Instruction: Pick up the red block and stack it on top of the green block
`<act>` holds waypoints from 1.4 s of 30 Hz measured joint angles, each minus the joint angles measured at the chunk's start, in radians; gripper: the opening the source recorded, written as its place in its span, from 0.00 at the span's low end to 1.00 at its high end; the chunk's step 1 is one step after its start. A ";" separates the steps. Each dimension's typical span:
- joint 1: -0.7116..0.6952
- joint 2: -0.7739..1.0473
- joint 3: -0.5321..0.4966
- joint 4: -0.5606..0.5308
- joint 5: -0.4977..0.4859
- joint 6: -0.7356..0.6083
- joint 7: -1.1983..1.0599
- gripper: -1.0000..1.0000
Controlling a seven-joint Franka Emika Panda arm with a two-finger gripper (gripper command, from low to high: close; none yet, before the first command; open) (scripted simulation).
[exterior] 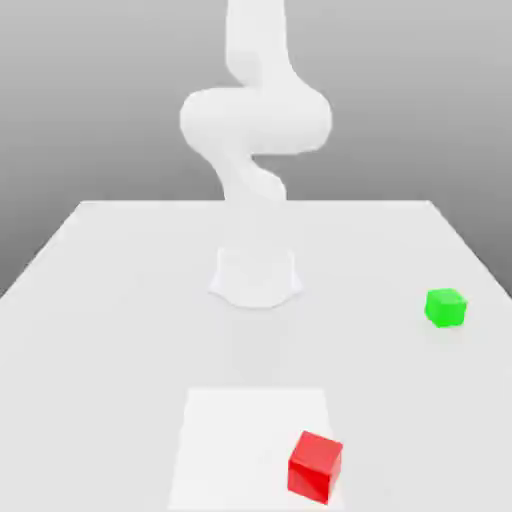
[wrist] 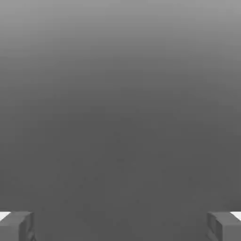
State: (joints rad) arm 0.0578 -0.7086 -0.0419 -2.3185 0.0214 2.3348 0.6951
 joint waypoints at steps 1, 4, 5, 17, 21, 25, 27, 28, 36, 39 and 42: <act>0.024 0.039 -0.017 -0.008 0.010 0.015 -0.046 0.50; 0.088 0.152 -0.062 -0.031 0.040 0.057 -0.177 0.50; 0.107 0.188 -0.076 -0.038 0.051 0.071 -0.220 0.50; 0.251 0.626 -0.136 -0.126 0.158 0.235 -0.723 0.50; 0.269 0.763 -0.128 -0.157 0.136 0.295 -0.850 0.50; 0.270 0.892 -0.125 -0.184 0.072 0.362 -0.933 0.50; 0.264 0.962 -0.114 -0.178 0.083 0.416 -0.958 0.50; 0.257 0.998 -0.104 -0.173 0.094 0.445 -0.970 0.50; 0.232 1.083 -0.073 -0.161 0.123 0.513 -0.993 0.00; 0.247 1.019 -0.094 -0.171 0.097 0.461 -0.975 0.00; 0.258 0.918 -0.107 -0.189 0.057 0.378 -0.944 0.00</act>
State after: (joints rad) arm 0.3156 0.2099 -0.1484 -2.5078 0.0782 2.7126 -0.2491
